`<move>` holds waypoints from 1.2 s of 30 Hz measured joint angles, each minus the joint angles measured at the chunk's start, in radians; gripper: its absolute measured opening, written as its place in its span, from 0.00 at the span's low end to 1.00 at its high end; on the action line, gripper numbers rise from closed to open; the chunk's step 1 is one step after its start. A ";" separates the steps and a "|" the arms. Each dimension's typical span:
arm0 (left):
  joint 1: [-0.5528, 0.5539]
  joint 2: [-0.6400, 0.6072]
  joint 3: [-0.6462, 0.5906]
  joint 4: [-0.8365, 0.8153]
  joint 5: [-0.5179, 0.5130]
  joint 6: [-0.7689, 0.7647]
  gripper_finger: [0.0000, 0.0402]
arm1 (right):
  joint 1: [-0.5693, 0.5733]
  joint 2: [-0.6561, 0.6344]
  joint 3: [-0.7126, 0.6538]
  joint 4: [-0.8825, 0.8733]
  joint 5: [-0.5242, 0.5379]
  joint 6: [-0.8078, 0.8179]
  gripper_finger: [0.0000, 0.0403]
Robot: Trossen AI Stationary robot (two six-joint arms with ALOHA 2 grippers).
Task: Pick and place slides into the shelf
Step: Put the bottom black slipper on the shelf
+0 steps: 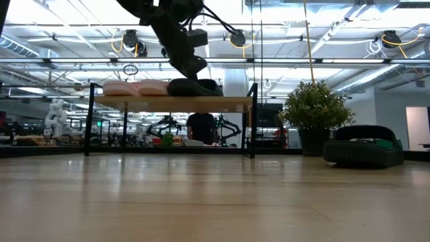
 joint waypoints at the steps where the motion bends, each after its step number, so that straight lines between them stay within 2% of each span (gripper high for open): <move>1: -0.001 0.000 0.000 0.000 0.000 0.000 0.17 | 0.000 0.000 0.000 0.000 0.000 0.000 0.00; 5: -0.002 0.000 0.000 0.002 0.002 -0.003 0.02 | 0.000 0.000 0.000 0.000 0.000 0.000 0.00; 18: -0.004 0.000 0.000 0.004 0.014 -0.058 0.00 | 0.000 0.000 0.000 0.000 0.000 0.000 0.00; 36: -0.005 0.000 0.000 -0.003 -0.050 -0.167 0.00 | 0.000 0.000 0.000 -0.004 0.000 0.000 0.00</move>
